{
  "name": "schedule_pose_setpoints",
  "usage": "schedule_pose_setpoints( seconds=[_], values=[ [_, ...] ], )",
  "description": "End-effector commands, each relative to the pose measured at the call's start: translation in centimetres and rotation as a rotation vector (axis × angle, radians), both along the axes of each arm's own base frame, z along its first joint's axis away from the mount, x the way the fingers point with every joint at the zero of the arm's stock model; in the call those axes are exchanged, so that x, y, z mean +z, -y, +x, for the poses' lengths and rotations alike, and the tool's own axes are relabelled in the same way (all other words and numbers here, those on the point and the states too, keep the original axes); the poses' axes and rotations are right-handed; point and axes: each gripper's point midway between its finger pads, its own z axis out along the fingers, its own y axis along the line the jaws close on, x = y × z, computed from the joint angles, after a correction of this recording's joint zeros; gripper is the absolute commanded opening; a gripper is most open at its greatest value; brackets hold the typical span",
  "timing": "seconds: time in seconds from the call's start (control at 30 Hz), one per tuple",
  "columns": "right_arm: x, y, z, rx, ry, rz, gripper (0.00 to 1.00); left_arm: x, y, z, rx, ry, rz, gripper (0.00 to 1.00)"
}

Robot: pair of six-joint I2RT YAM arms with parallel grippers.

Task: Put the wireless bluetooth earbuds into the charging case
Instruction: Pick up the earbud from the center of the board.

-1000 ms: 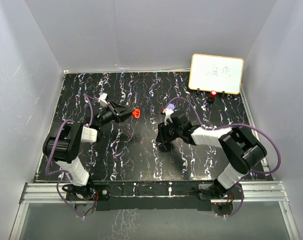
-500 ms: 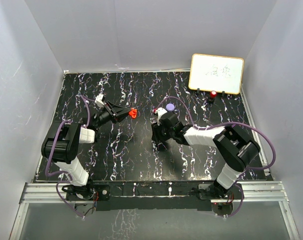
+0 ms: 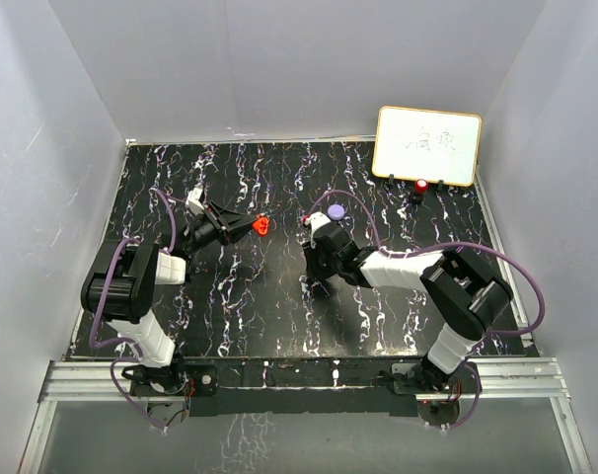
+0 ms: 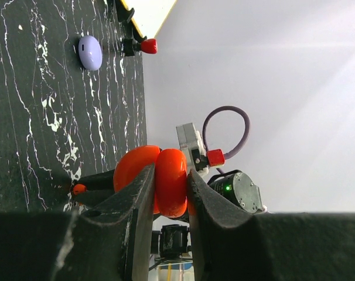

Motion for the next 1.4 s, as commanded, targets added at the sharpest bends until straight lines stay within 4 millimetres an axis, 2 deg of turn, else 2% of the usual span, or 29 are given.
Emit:
schedule_pose_setpoints(
  seconds=[0.0,0.2,0.33,0.5,0.6,0.7,0.77,0.97,1.23,1.37],
  values=[
    [0.0,0.8,-0.1,-0.012,0.0,-0.061,0.2,2.6,-0.2,-0.7,-0.013,0.106,-0.014,0.0],
    [0.2,0.7,-0.1,-0.016,0.012,-0.074,0.12,2.6,-0.3,-0.7,-0.01,0.107,-0.012,0.0],
    [1.4,1.3,0.5,-0.056,0.057,-0.11,0.09,2.6,-0.3,-0.7,-0.009,0.106,-0.012,0.0],
    [3.9,3.3,2.7,-0.184,0.151,-0.249,0.06,2.5,-0.3,-0.6,-0.008,0.107,-0.013,0.0],
    [4.2,5.2,3.5,-0.254,0.177,-0.394,0.06,2.6,-0.4,-0.7,-0.005,0.105,-0.016,0.0],
    [4.5,6.2,3.9,-0.296,0.196,-0.509,0.06,3.1,-0.9,-0.7,0.006,0.116,-0.021,0.0],
    [3.3,6.8,4.0,-0.309,0.185,-0.604,0.06,3.5,-1.3,-0.8,0.014,0.119,-0.021,0.0],
    [2.4,7.3,4.2,-0.344,0.181,-0.753,0.06,4.2,-3.0,-1.1,0.055,0.137,0.011,0.0],
    [1.3,6.8,4.1,-0.332,0.177,-0.814,0.06,4.5,-4.1,-1.3,0.079,0.138,0.041,0.0],
    [0.9,6.8,3.9,-0.328,0.17,-0.824,0.13,4.3,-4.2,-1.3,0.082,0.132,0.038,0.0]
  ],
)
